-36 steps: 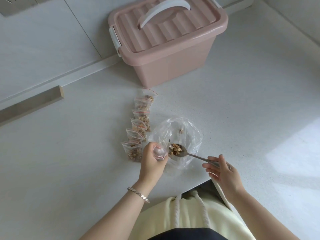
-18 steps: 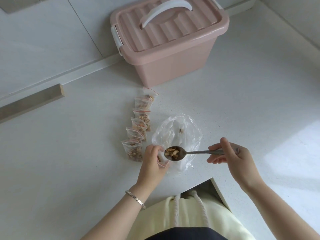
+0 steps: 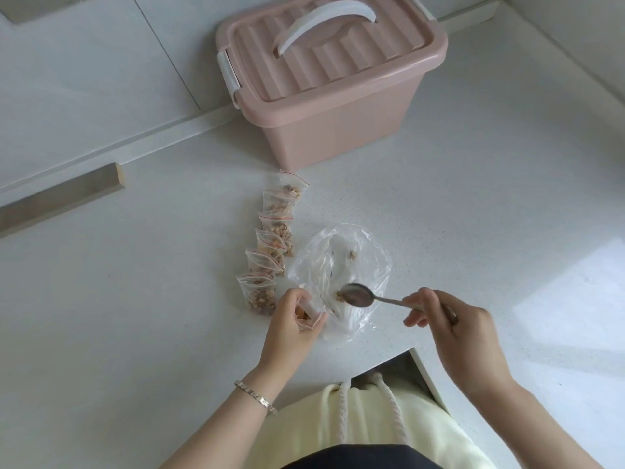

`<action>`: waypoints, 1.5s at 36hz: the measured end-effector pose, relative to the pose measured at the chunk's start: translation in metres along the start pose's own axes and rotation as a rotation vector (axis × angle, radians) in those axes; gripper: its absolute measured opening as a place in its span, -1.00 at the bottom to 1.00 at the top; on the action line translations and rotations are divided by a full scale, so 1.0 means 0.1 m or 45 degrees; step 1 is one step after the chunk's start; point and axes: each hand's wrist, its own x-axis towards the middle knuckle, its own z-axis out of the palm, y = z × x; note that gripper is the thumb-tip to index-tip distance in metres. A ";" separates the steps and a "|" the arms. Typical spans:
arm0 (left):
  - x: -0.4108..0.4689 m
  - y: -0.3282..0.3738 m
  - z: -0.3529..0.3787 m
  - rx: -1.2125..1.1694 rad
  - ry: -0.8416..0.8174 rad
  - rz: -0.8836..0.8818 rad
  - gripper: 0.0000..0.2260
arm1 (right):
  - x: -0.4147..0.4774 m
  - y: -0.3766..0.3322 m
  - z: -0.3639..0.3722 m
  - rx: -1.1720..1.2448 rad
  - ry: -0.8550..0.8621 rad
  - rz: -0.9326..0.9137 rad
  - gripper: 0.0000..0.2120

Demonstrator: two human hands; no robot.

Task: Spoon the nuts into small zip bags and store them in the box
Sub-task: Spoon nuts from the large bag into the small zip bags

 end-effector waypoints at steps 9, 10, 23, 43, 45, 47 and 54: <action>-0.07 0.01 -0.01 0.025 -0.076 -0.087 -0.76 | -0.13 0.16 0.25 -0.123 -0.093 0.178 -0.71; -0.07 0.02 -0.01 0.026 -0.083 -0.108 -0.76 | -0.14 0.16 0.27 -0.162 -0.078 0.146 -0.64; -0.11 0.21 0.14 -0.262 -0.051 -0.308 -0.78 | -0.19 0.28 0.24 -0.026 -0.069 0.265 -0.71; 0.10 0.26 0.17 -0.220 0.271 -0.352 -0.73 | -0.19 0.49 0.47 0.621 -0.019 0.859 -0.65; 0.13 0.27 0.12 -0.255 0.255 -0.348 -0.76 | -0.15 0.49 0.49 0.688 -0.037 0.930 -0.66; 0.15 0.26 0.09 -0.260 0.262 -0.342 -0.75 | -0.11 0.49 0.51 0.744 -0.046 0.980 -0.66; 0.16 0.26 0.07 -0.183 0.275 -0.310 -0.70 | -0.02 0.46 0.53 0.745 0.025 0.963 -0.67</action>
